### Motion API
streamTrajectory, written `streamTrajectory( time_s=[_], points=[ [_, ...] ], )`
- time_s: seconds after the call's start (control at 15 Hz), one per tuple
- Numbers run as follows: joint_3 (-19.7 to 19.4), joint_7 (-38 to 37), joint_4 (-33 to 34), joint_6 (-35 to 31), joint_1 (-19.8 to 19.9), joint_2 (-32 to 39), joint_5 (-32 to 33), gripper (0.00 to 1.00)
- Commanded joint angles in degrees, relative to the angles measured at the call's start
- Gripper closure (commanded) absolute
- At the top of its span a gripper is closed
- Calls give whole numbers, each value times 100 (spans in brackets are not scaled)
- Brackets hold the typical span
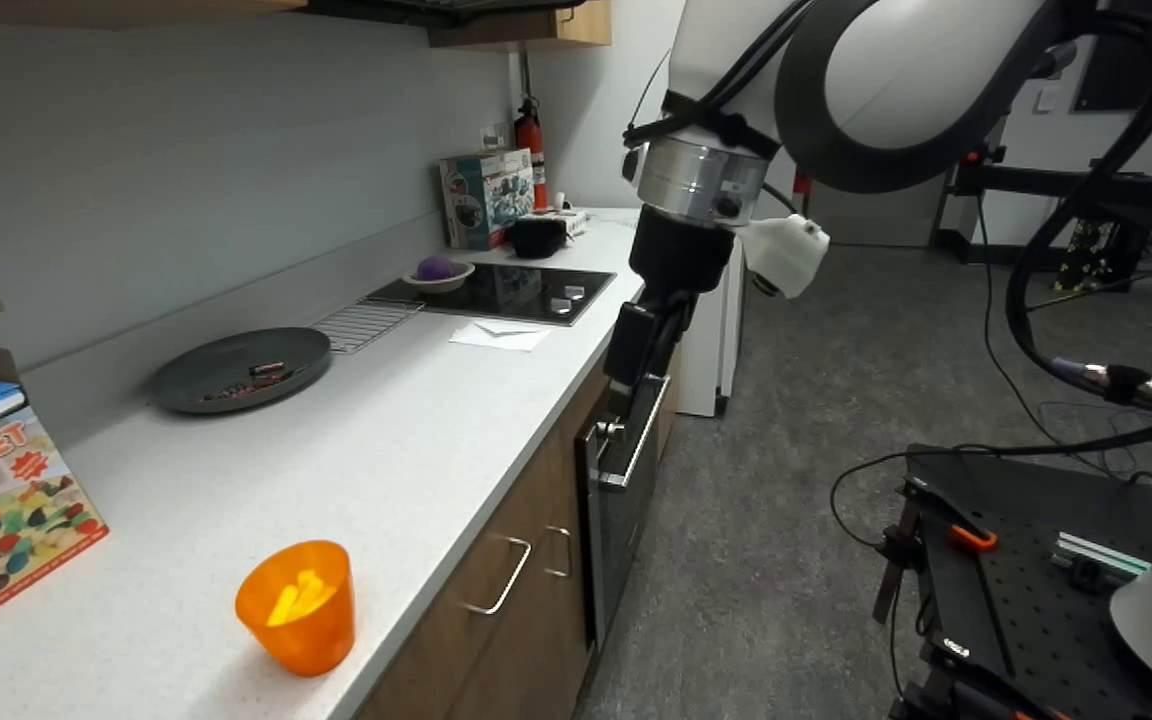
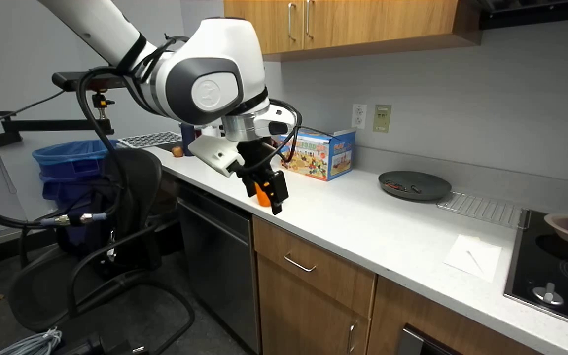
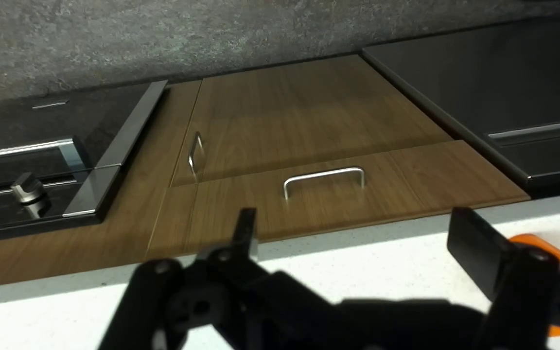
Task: Open the drawer, put the pineapple plush toy in the drawer then close the drawer
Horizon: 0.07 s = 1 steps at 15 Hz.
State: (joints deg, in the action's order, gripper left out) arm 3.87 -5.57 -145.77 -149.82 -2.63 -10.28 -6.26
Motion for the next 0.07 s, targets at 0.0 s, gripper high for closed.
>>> streamTrajectory(
  time_s=[0.0],
  points=[
    [-25, -7, 6, 14, -23, -4, 11, 0]
  ],
)
